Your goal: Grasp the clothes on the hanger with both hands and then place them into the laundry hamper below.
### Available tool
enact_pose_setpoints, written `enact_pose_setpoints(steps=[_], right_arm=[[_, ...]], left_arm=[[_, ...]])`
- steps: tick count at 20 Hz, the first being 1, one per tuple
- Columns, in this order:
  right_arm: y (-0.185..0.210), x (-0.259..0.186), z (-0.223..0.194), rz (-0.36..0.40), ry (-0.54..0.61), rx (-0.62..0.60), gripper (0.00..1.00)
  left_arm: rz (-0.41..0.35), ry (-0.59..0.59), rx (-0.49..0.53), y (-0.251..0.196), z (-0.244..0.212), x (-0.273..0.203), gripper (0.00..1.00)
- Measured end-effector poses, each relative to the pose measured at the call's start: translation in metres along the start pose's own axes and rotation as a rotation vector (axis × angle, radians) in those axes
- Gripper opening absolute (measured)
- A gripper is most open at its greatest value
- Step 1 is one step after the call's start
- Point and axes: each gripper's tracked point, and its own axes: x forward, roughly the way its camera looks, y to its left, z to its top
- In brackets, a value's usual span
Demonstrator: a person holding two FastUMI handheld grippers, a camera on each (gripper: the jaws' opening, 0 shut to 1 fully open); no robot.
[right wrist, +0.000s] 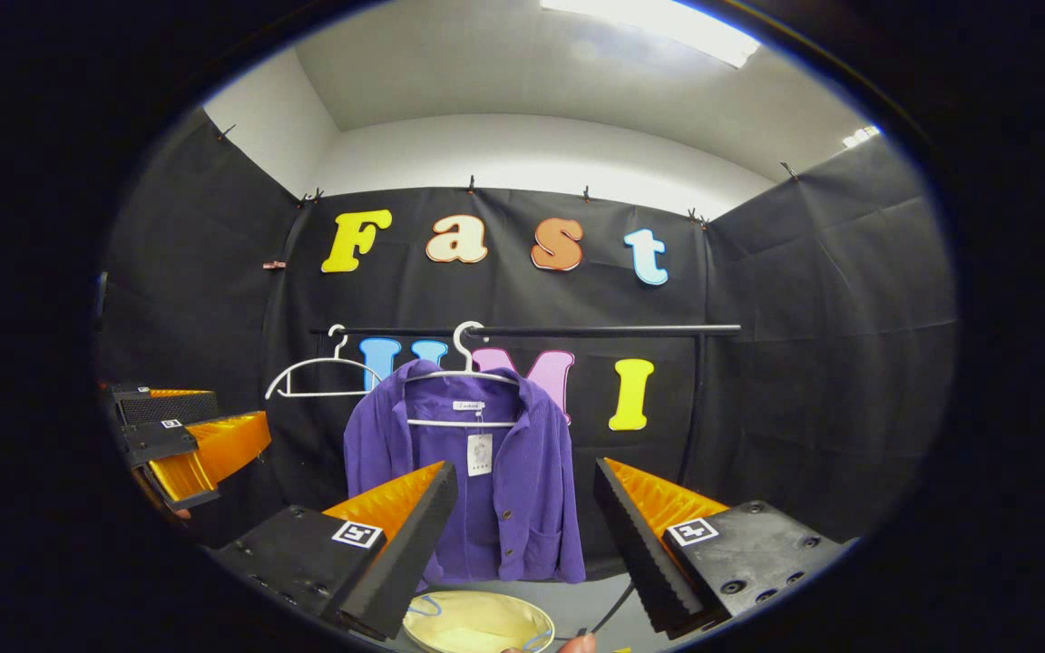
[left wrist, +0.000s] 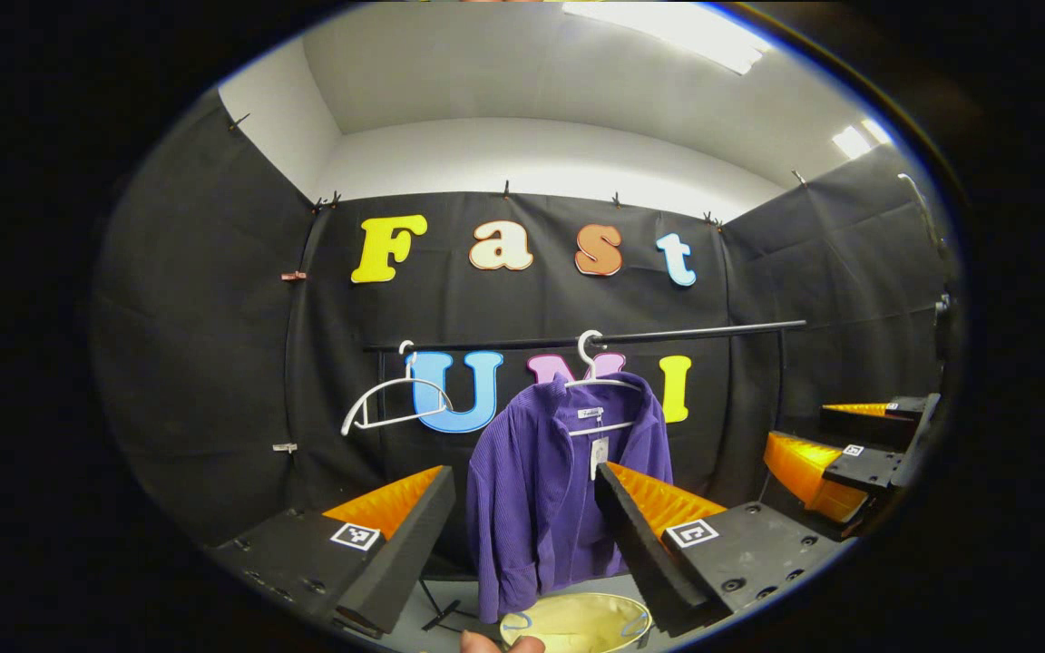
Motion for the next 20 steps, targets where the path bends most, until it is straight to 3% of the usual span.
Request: enact_pose_setpoints(steps=[14,20], right_arm=[[-0.007,0.161,-0.041,0.174,-0.024,0.030,0.98],[0.000,0.208,-0.062,0.206,-0.036,0.077,0.98]], left_arm=[[0.095,0.009,0.023,-0.060,-0.033,0.148,0.98],[0.190,0.028,0.090,-0.059,-0.059,0.202,0.98]])
